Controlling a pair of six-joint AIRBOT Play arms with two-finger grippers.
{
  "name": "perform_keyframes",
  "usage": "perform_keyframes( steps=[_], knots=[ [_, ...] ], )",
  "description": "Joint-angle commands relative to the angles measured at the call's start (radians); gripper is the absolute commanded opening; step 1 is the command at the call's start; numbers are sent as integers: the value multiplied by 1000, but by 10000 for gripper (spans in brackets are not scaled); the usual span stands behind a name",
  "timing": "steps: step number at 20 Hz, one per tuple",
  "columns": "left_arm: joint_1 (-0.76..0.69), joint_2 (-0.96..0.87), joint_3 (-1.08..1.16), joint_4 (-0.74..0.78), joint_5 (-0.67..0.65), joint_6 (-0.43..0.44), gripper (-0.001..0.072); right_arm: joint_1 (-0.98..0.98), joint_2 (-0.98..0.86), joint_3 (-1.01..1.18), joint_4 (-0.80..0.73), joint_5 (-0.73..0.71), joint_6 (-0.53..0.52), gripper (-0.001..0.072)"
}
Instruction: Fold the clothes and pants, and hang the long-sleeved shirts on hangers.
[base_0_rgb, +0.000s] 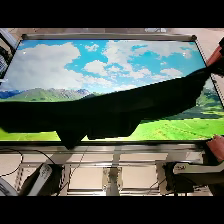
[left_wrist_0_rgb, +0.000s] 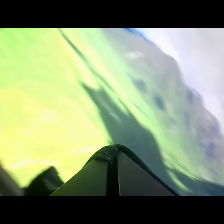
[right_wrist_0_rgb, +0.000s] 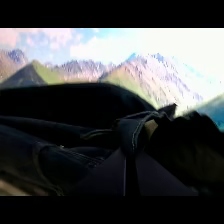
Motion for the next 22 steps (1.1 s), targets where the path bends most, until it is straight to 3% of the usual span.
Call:
perform_keyframes(
  steps=[1,4,9,11,14,18,20,22],
  knots=[
    [-84,-227,90,-415,-10,76,26,113,-107,4,-5,-350,42,19],
    [-143,-374,280,-634,46,136,26,158,-188,105,5,-613,87,18],
    [-163,-405,588,-644,216,142,26,120,-182,280,85,-856,81,18],
    [-154,-395,681,-644,243,211,26,80,-150,276,144,-919,46,18],
    [-133,-384,710,-610,193,219,26,5,-138,267,155,-829,35,18],
    [-144,-387,681,-312,-129,257,26,-111,-139,111,63,-539,29,19],
    [-154,-380,637,-276,-253,311,26,-143,-141,14,13,-473,29,19],
    [-168,-340,560,-275,-290,344,26,-153,-141,-48,-106,-435,29,19]
  ],
)
